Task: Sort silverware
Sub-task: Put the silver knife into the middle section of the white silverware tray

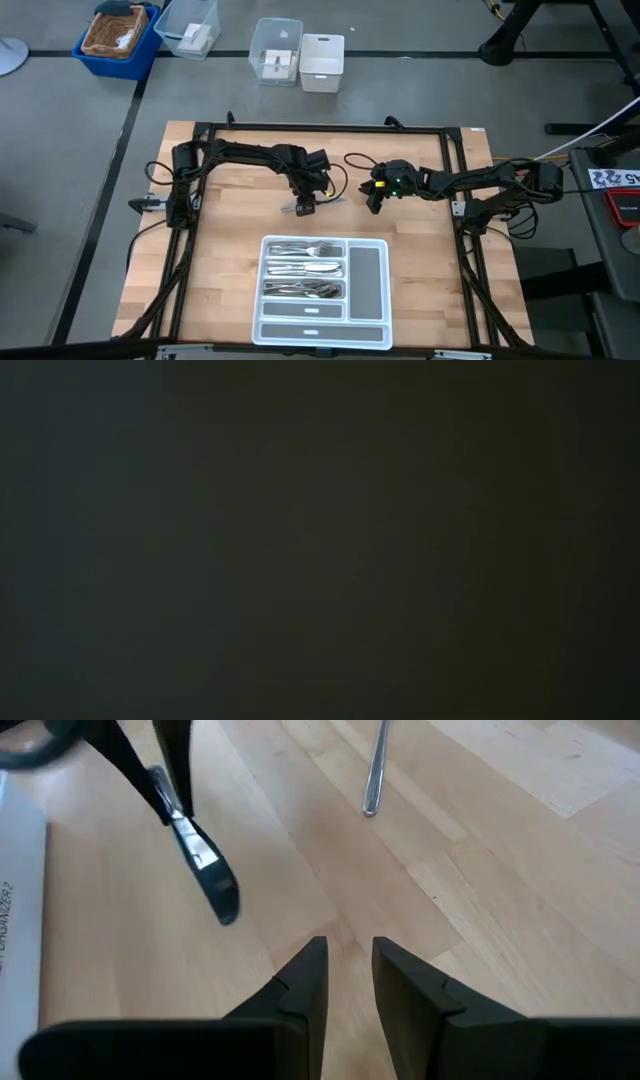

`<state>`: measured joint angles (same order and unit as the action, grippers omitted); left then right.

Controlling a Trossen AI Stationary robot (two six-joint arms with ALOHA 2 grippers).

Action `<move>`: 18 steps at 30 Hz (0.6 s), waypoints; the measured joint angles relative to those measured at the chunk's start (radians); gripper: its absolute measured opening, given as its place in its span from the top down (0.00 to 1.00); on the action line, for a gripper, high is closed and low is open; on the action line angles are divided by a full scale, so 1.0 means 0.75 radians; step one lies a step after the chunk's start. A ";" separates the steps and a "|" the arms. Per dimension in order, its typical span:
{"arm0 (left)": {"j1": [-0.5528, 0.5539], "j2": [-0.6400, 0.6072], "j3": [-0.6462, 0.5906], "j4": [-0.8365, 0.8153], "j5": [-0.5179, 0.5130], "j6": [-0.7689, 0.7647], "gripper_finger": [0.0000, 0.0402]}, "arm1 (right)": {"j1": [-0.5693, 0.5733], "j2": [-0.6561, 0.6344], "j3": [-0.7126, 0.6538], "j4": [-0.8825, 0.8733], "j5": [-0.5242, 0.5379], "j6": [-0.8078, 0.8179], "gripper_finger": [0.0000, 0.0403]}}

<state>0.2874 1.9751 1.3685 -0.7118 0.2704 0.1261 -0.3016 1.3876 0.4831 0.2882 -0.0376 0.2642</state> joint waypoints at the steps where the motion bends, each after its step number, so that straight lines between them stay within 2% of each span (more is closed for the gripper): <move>1: 0.000 -0.010 0.000 -0.008 0.002 0.001 0.92 | 0.000 0.000 0.000 0.000 0.000 0.000 0.79; 8: 0.000 -0.118 0.001 -0.058 0.059 -0.031 0.91 | 0.000 0.000 0.000 -0.002 0.000 0.000 0.79; 18: -0.118 -0.202 0.002 -0.060 0.211 -0.267 0.92 | 0.000 0.000 0.000 -0.002 0.000 0.000 0.79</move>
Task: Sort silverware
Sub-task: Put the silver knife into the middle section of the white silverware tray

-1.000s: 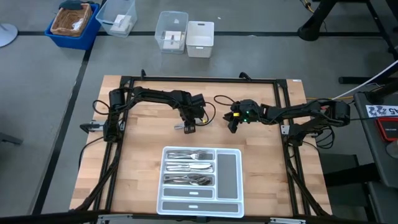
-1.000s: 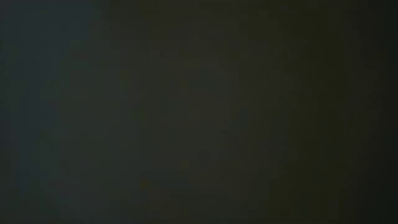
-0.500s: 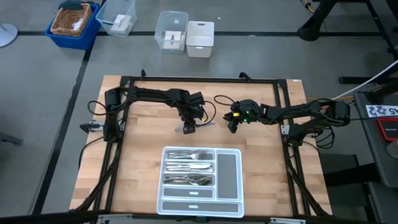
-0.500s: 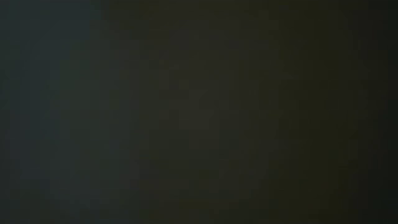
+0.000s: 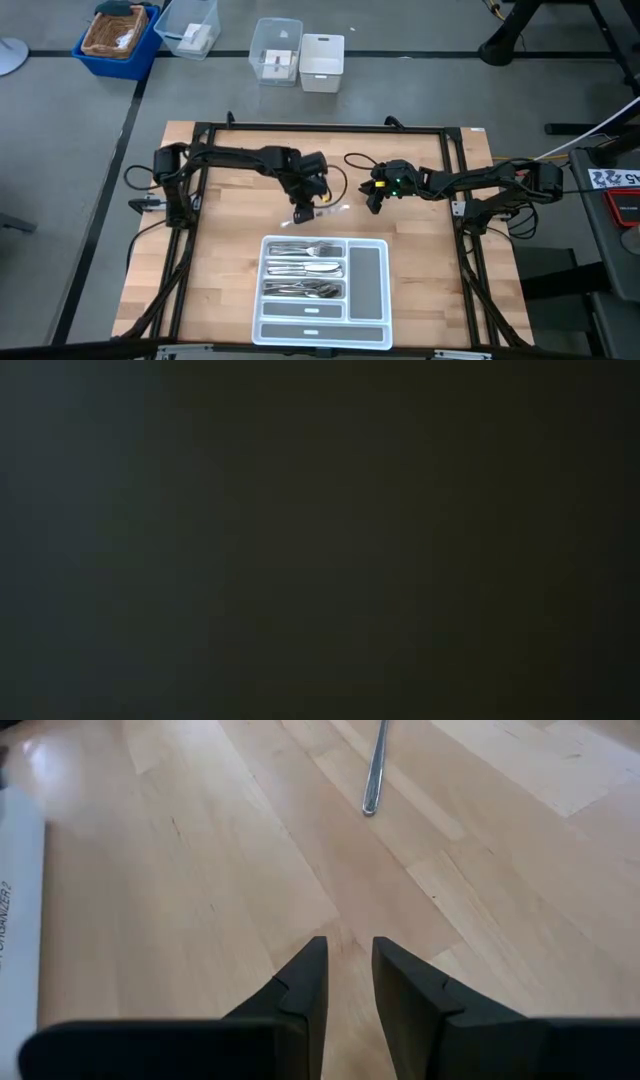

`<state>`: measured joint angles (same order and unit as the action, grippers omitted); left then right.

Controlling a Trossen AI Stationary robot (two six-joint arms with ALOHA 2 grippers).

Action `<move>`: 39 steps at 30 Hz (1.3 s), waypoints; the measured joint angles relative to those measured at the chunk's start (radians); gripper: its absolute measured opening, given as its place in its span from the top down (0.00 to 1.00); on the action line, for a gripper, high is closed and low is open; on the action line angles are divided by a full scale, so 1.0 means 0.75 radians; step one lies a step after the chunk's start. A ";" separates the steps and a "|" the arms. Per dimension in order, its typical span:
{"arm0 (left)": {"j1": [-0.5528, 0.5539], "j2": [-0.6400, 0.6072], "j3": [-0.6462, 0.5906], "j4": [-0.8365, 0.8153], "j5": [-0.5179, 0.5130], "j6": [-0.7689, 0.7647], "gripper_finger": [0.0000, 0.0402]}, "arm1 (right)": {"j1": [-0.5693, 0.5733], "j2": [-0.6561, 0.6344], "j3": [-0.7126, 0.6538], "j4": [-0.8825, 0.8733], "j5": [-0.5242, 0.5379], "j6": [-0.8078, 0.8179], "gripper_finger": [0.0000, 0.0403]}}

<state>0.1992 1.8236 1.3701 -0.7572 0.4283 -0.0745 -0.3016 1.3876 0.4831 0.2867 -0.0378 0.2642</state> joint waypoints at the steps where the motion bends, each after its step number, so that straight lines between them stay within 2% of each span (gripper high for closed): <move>1: -0.024 0.000 0.000 -0.004 0.011 -0.024 0.92 | 0.000 0.000 0.000 0.000 0.000 0.000 0.79; 7: -0.199 0.001 0.000 -0.007 0.027 -0.073 0.92 | 0.000 0.000 0.000 0.000 0.000 0.000 0.79; 12: -0.338 0.001 0.000 -0.005 0.020 -0.206 0.91 | 0.000 0.000 0.000 -0.001 0.000 -0.001 0.79; 18: -0.486 0.004 0.000 0.018 -0.142 -0.238 0.91 | 0.000 0.000 0.000 -0.001 -0.002 -0.001 0.79; 25: -0.550 0.007 -0.002 0.029 -0.271 -0.226 0.89 | 0.001 0.000 0.000 -0.001 -0.068 0.000 0.79; 31: -0.588 0.007 -0.063 0.138 -0.278 -0.204 0.88 | 0.001 0.000 0.000 -0.001 -0.068 0.000 0.79; 39: -0.616 0.008 -0.072 0.150 -0.317 -0.074 0.88 | 0.001 0.000 0.000 -0.001 -0.070 0.029 0.79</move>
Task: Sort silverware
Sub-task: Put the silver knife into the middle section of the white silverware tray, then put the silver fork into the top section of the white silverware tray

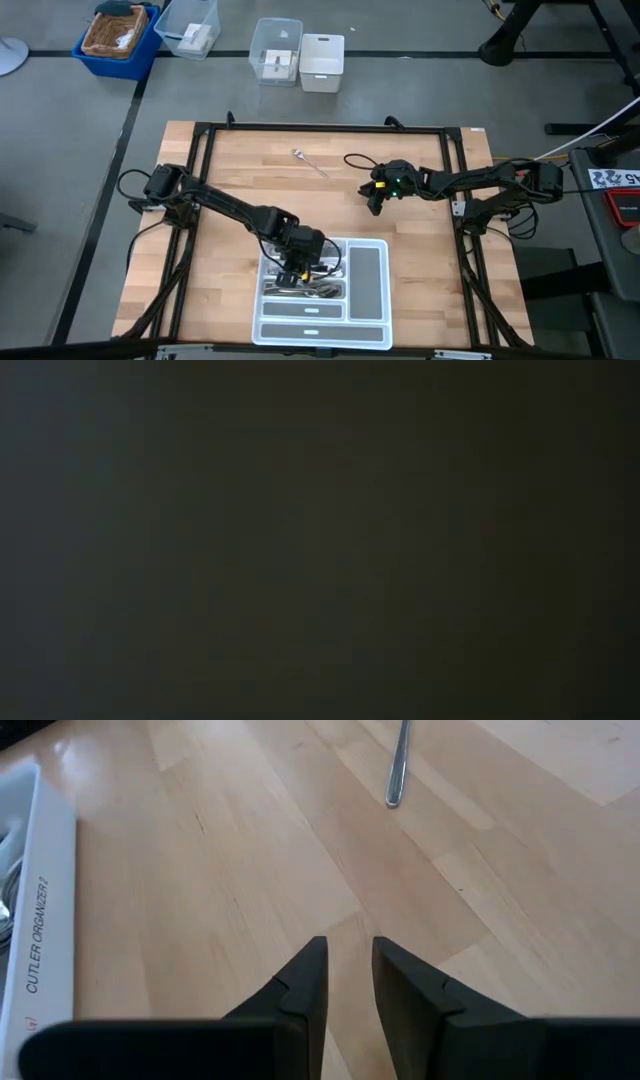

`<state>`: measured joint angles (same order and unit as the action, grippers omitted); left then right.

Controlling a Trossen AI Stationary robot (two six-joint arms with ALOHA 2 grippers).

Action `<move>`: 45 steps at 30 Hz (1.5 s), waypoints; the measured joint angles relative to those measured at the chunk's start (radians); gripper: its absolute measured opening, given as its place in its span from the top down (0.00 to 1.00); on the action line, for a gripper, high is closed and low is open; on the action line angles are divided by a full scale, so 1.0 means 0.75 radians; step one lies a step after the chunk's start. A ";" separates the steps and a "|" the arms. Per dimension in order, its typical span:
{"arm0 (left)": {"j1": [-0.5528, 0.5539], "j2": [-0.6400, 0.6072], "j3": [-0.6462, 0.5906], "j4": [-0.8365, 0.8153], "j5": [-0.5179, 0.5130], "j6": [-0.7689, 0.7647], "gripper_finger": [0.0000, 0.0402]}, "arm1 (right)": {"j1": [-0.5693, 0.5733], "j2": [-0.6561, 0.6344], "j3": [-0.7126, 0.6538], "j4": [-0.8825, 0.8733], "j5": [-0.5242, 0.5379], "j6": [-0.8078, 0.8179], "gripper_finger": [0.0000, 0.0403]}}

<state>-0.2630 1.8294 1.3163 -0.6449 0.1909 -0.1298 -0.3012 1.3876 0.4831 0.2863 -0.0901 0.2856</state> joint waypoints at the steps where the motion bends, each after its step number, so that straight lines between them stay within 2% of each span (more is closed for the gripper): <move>1: 0.000 0.000 0.000 0.001 0.000 0.013 0.88 | 0.000 0.000 0.000 0.000 0.000 0.000 0.79; 18: 0.003 0.000 0.000 0.004 -0.032 -0.052 0.88 | 0.000 0.000 0.000 0.000 0.000 -0.002 0.79; 31: -0.003 0.000 -0.001 0.005 -0.137 -0.183 0.88 | 0.000 0.000 0.000 -0.001 0.000 -0.003 0.79; 34: -0.012 0.000 -0.001 0.005 -0.140 -0.169 0.84 | 0.000 0.000 0.000 -0.001 0.000 -0.003 0.79; 41: -0.033 0.000 -0.001 0.005 -0.138 -0.174 0.67 | 0.000 0.000 0.000 -0.001 0.000 -0.003 0.79; 45: -0.025 -0.002 -0.001 0.010 -0.131 -0.273 0.65 | 0.000 0.000 0.000 -0.001 -0.001 0.009 0.79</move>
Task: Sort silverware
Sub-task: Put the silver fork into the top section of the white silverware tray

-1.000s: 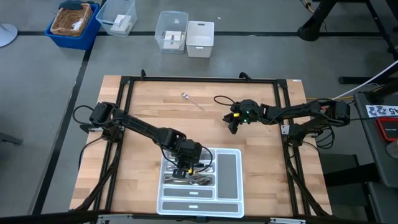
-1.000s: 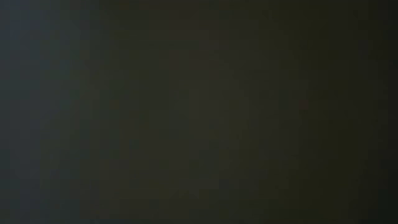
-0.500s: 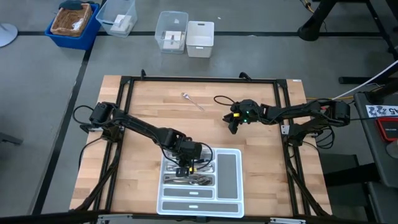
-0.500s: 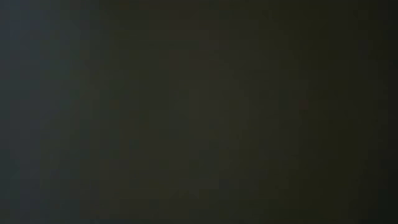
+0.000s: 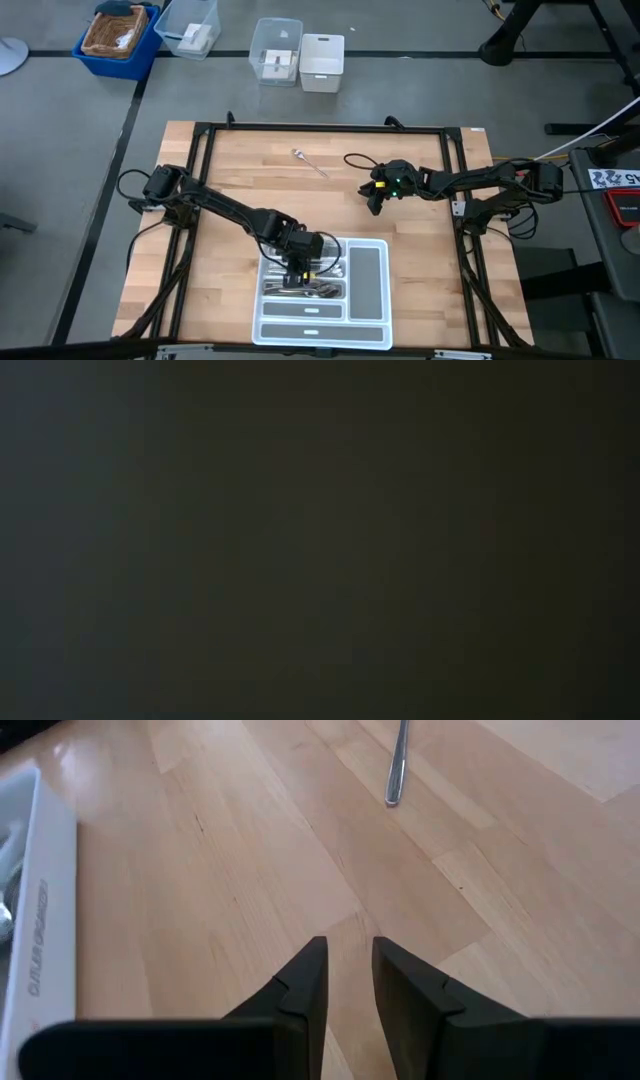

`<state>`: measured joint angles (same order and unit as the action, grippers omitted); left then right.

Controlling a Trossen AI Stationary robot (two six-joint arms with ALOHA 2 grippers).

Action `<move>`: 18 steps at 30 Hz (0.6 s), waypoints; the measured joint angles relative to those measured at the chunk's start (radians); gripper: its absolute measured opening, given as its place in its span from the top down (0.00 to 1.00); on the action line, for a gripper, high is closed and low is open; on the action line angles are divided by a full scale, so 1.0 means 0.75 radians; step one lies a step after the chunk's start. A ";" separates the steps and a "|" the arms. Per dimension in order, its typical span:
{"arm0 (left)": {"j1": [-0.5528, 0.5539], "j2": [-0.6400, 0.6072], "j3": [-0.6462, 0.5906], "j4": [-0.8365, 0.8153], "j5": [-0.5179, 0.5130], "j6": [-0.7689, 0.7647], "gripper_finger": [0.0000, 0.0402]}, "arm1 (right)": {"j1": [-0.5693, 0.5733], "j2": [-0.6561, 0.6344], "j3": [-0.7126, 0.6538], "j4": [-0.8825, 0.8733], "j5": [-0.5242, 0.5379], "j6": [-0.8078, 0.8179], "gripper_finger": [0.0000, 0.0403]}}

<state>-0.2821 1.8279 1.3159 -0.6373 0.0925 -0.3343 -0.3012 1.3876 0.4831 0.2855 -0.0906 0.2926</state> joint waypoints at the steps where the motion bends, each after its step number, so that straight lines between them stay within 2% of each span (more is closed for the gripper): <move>1: 0.009 -0.001 0.002 0.003 0.003 -0.063 0.65 | 0.000 0.000 0.000 0.000 0.000 0.023 0.79; 6: 0.102 -0.003 0.038 0.003 0.001 -0.422 0.66 | -0.001 0.000 0.000 0.000 0.031 0.109 0.79; 10: 0.225 -0.003 0.060 -0.001 0.002 -0.759 0.66 | -0.001 0.000 0.000 0.000 0.137 0.168 0.79; 15: 0.416 -0.003 0.064 -0.002 -0.004 -0.955 0.66 | -0.001 0.000 0.000 -0.031 0.326 0.335 0.79; 18: 0.547 -0.003 0.064 -0.001 -0.043 -1.066 0.67 | -0.001 0.000 -0.001 -0.074 0.378 0.415 0.79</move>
<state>0.1281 1.8256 1.3636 -0.6380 0.0603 -1.1341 -0.3016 1.3876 0.4828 0.2300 0.1929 0.6039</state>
